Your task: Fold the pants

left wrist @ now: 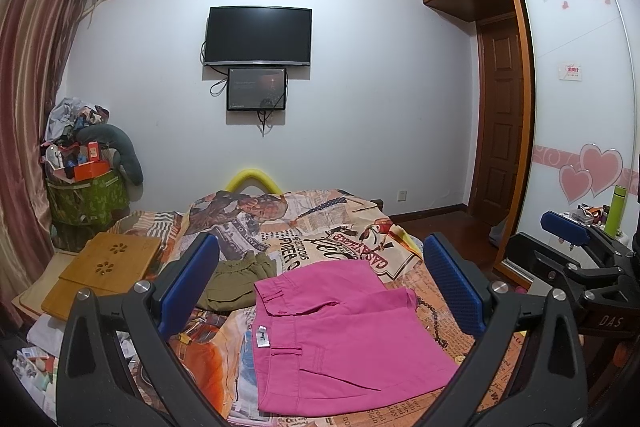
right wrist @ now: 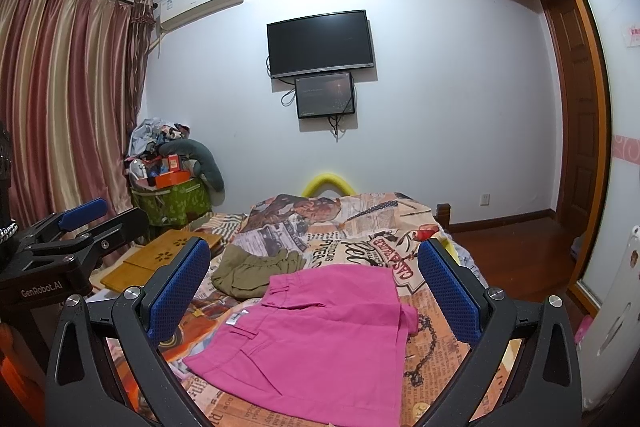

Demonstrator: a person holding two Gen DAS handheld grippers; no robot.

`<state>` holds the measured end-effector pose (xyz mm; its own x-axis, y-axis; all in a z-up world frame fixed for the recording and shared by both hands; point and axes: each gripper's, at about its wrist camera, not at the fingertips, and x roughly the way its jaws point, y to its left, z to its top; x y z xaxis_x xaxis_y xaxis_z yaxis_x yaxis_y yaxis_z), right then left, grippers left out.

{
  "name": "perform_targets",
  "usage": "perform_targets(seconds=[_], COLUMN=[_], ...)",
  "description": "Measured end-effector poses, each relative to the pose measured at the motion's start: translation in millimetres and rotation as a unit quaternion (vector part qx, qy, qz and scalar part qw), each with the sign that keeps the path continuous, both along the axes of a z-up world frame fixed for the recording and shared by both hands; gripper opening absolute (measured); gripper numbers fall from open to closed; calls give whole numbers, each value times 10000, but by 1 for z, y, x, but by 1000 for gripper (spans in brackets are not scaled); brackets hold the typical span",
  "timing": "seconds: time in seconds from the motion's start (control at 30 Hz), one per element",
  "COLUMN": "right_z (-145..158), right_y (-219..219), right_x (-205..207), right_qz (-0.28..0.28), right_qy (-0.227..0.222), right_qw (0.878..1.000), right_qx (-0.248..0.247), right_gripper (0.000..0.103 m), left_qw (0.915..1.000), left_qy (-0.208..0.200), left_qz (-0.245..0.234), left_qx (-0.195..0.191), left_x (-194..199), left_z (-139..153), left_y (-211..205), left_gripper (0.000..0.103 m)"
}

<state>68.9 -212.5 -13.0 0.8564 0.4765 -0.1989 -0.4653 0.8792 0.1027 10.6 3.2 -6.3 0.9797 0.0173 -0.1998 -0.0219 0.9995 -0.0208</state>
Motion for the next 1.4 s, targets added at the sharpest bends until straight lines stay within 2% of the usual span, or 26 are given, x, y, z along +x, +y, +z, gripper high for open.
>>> perform_targets(seconds=[0.23,0.47,0.6,0.73,0.87,1.0,1.17,1.3,1.33,1.4], right_z=[-3,-13,-27,-48,-78,-108,-141,-160,-164,-170], right_y=[0,-1,-3,-8,-18,-27,-32,-30,-28,-26], right_x=[4,27,52,83,115,140,170,194,199,207], right_qz=[-42,-190,-360,-455,-421,-473,-530,-401,-352,-235], right_qy=[71,281,495,837,1381,1921,2419,2723,2769,2822], right_qw=[10000,9994,9978,9943,9878,9783,9658,9582,9570,9556], right_qx=[-7,-96,-271,-483,-586,-621,-773,-782,-792,-810], right_gripper=[103,103,103,103,103,103,103,102,100,95], left_qw=[10000,9994,9977,9923,9836,9669,9511,9377,9351,9272], left_qy=[66,298,672,1238,1786,2530,3062,3466,3535,3739], left_qz=[23,139,70,48,234,285,396,236,230,195], left_qx=[-1,87,61,-98,-95,-159,72,12,-11,-60], left_x=[4,34,64,101,142,184,219,240,243,254], left_z=[-3,-14,-26,-47,-80,-119,-160,-181,-186,-196], left_y=[0,5,13,28,45,66,84,94,96,100], left_gripper=[103,103,103,103,103,103,103,103,102,88])
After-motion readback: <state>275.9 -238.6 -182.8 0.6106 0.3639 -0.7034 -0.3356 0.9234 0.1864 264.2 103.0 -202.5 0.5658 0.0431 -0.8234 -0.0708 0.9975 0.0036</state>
